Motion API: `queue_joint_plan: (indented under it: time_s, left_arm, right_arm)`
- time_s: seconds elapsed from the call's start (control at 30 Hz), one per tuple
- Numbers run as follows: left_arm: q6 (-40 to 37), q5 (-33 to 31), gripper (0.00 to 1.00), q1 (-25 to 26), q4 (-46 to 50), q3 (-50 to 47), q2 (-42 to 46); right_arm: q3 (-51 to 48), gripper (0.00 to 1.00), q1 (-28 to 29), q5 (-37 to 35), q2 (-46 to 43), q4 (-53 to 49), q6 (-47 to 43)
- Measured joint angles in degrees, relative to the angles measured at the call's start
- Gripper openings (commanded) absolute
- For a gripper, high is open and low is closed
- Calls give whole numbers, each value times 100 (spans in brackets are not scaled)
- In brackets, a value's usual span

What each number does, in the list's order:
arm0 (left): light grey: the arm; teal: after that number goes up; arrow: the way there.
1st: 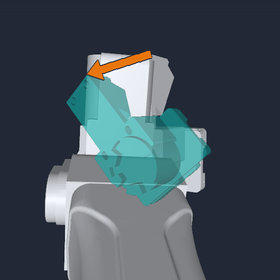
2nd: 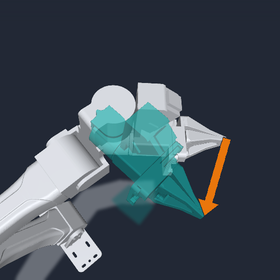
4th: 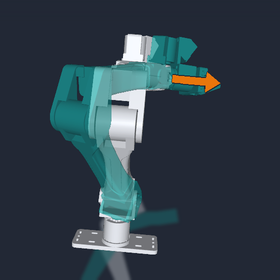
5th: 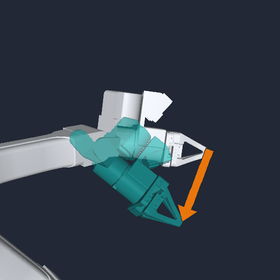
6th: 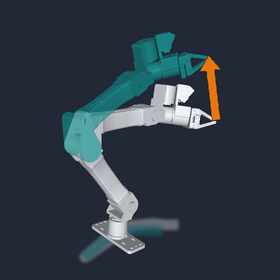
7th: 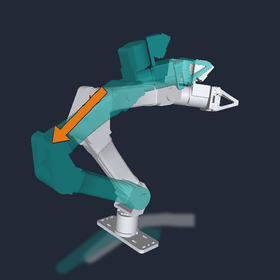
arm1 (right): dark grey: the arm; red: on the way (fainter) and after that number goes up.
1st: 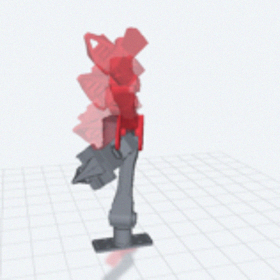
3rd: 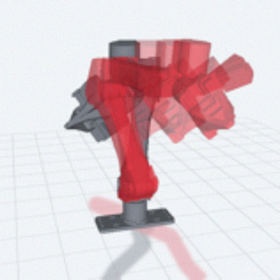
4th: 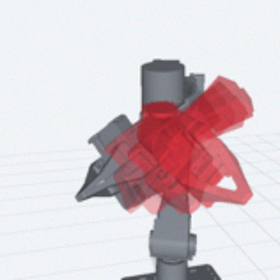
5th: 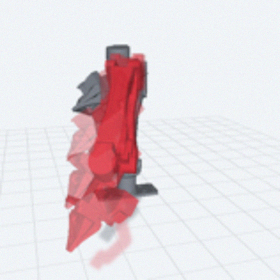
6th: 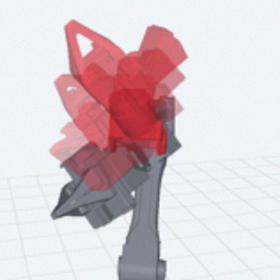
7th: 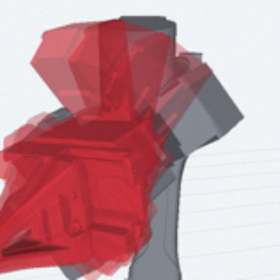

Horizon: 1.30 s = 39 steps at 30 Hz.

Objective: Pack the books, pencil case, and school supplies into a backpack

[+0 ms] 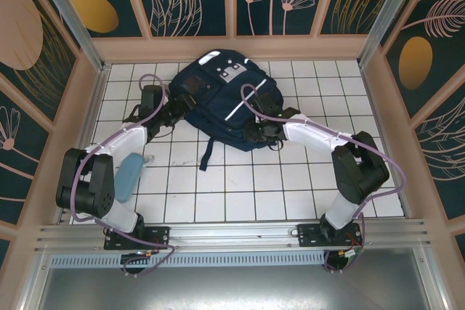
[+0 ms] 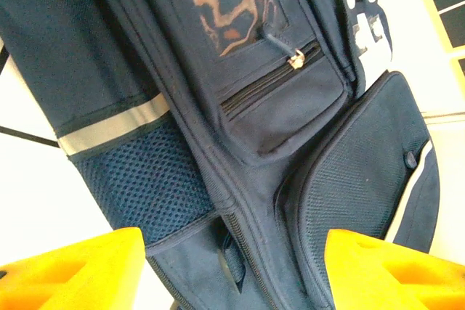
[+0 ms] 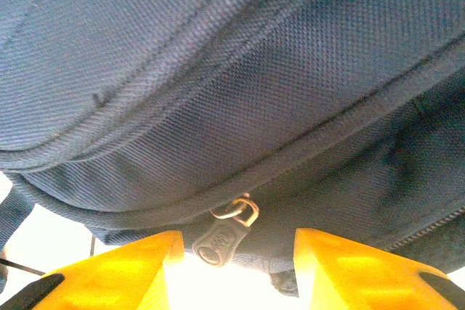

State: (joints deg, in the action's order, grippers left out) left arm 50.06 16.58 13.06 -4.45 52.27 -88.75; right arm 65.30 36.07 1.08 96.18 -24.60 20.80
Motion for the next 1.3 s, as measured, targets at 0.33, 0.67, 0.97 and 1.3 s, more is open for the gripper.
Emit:
queue_joint_plan:
  time_s: [0.33, 0.67, 0.97, 1.3]
  left_arm:
    - [186, 177, 67, 0, -44, -271, 98]
    - [688, 424, 67, 330, -487, -673, 299]
    - [1403, 562, 65, 903, -1220, -1045, 299]
    - [1989, 544, 56, 1056, -1886, -1364, 175]
  right_arm:
    - [129, 29, -13, 20, 216, 68, -74]
    - [144, 8, -9, 9, 319, 127, -151]
    - [90, 0, 87, -15, 103, 179, -140]
    - [109, 0, 673, 192, -37, 485, -116]
